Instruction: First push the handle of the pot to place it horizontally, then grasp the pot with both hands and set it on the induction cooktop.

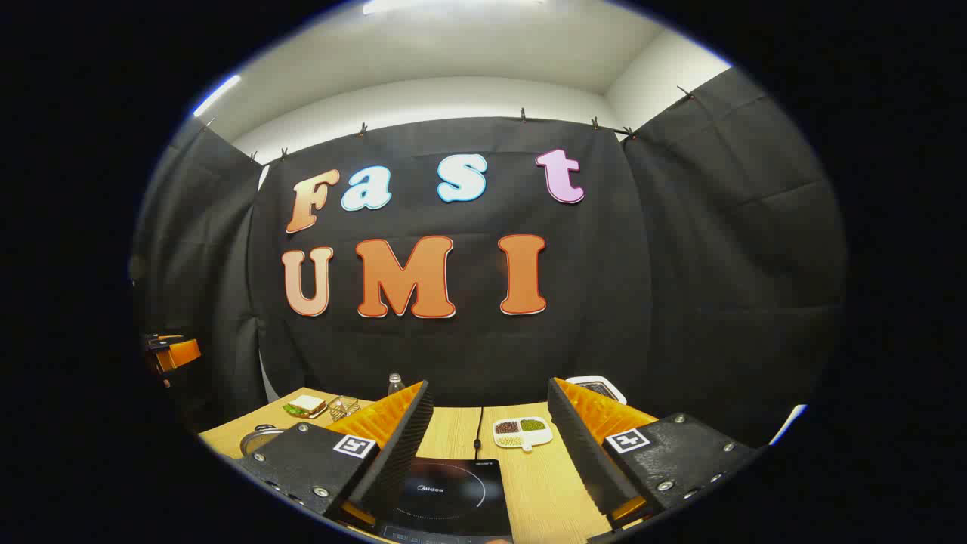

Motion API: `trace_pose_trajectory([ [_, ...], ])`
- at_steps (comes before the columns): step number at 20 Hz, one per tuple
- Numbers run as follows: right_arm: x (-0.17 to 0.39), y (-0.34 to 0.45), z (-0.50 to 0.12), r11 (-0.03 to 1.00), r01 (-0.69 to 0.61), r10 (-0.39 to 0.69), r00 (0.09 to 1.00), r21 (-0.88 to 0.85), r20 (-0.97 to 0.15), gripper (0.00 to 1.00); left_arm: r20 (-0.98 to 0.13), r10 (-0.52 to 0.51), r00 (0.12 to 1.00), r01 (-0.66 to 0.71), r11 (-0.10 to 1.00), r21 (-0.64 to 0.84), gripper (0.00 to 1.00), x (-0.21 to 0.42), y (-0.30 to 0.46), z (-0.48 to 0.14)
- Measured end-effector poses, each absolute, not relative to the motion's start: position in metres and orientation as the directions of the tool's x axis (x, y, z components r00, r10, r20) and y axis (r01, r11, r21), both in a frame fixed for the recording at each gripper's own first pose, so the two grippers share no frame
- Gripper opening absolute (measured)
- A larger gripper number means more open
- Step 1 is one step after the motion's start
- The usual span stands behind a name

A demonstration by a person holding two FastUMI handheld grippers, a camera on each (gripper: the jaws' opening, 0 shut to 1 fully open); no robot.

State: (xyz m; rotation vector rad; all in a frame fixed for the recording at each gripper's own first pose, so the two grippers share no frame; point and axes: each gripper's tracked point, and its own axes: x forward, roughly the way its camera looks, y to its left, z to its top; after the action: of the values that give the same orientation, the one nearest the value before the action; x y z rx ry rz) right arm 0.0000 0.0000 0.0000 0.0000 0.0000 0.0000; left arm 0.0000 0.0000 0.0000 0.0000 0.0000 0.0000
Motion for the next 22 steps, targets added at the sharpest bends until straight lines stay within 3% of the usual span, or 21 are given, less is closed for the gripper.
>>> trace_pose_trajectory([
  [1,0.0,-0.002,0.001,1.0,0.002,-0.002,1.0,-0.001,0.002,0.95,-0.003,0.002,1.0,-0.002,1.0,-0.001,0.86,0.0,0.0,-0.001],
  [15,0.0,-0.007,0.001,1.0,0.004,-0.004,1.0,0.01,-0.001,0.95,0.002,-0.01,1.0,0.01,1.0,0.008,0.87,0.003,-0.007,0.005],
  [16,-0.001,-0.006,0.001,1.0,0.006,-0.006,1.0,0.01,-0.001,1.0,-0.001,-0.012,1.0,0.012,1.0,0.004,0.87,0.002,-0.007,0.003],
  [17,-0.001,-0.006,0.001,1.0,0.006,-0.006,1.0,0.01,0.0,0.95,-0.006,-0.009,1.0,0.009,1.0,0.001,0.87,0.003,-0.006,0.002],
  [19,-0.003,-0.007,0.0,1.0,0.003,-0.003,1.0,0.007,-0.001,1.0,-0.018,-0.007,1.0,0.007,1.0,-0.004,0.87,0.003,-0.005,-0.002],
  [20,-0.003,-0.006,0.0,1.0,0.002,-0.002,1.0,0.005,0.001,0.95,-0.022,-0.012,1.0,0.012,1.0,-0.011,0.86,0.002,-0.007,-0.003],
  [22,-0.004,-0.008,0.0,1.0,0.005,-0.005,1.0,0.003,0.004,0.95,-0.022,-0.045,0.999,0.044,0.999,-0.028,0.89,0.002,-0.012,-0.004],
])
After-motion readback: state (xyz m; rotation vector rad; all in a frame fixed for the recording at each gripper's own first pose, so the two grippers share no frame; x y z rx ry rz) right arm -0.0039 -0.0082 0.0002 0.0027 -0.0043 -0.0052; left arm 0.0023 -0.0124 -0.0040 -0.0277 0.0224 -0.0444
